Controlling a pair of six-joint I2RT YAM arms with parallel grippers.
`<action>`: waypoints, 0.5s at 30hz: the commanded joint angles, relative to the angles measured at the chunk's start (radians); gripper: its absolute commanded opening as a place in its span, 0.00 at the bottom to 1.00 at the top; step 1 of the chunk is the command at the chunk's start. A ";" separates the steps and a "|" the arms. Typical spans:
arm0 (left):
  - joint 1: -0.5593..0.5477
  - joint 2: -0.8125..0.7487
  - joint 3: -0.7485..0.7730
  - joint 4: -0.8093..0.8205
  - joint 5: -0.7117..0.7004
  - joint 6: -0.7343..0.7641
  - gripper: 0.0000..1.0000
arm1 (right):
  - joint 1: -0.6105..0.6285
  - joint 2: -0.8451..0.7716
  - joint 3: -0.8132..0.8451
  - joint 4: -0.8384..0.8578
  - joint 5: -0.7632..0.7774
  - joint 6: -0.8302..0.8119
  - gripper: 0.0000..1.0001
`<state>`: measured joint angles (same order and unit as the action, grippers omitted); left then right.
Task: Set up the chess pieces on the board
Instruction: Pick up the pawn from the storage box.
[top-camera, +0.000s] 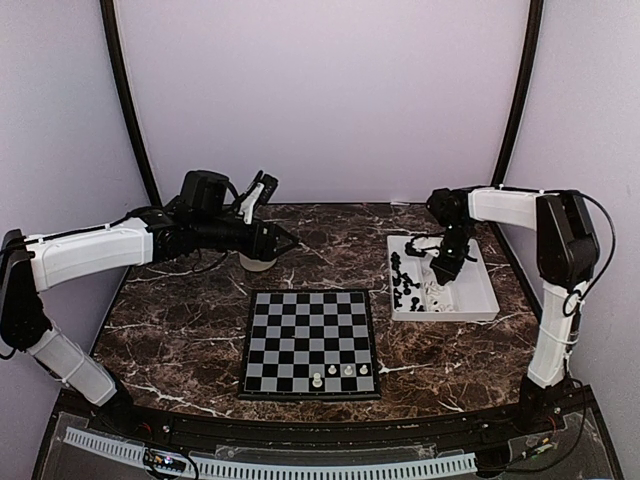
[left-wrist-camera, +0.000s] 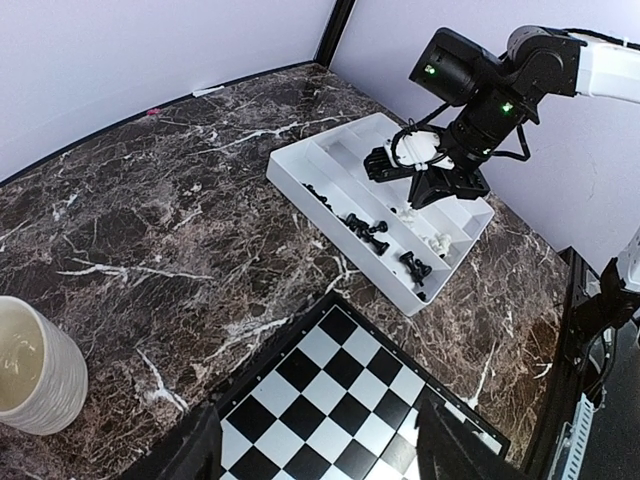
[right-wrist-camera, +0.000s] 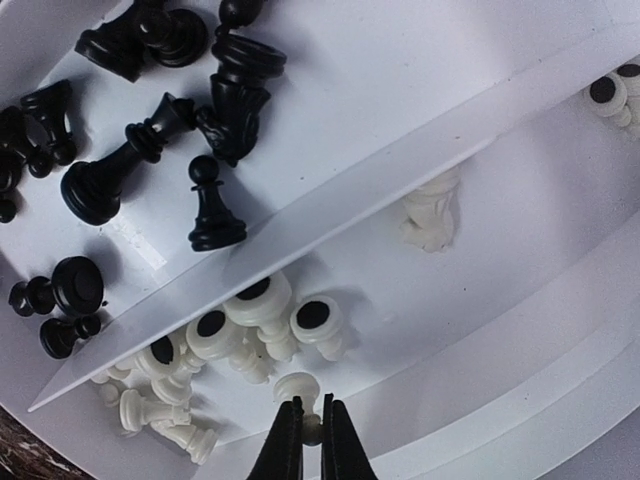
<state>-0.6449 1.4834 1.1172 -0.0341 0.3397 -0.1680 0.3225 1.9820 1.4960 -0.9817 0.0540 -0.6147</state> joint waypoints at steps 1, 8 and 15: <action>-0.006 -0.034 0.024 -0.035 0.016 0.037 0.69 | 0.029 -0.093 0.046 -0.044 0.021 0.021 0.01; -0.002 -0.001 0.103 -0.089 -0.059 0.075 0.71 | 0.135 -0.171 0.092 -0.066 0.021 0.049 0.01; 0.125 0.013 0.005 0.087 -0.060 -0.044 0.72 | 0.373 -0.165 0.159 -0.046 0.023 0.053 0.01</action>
<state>-0.6094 1.4948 1.1931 -0.0734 0.2634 -0.1265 0.5812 1.8194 1.6135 -1.0267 0.0799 -0.5770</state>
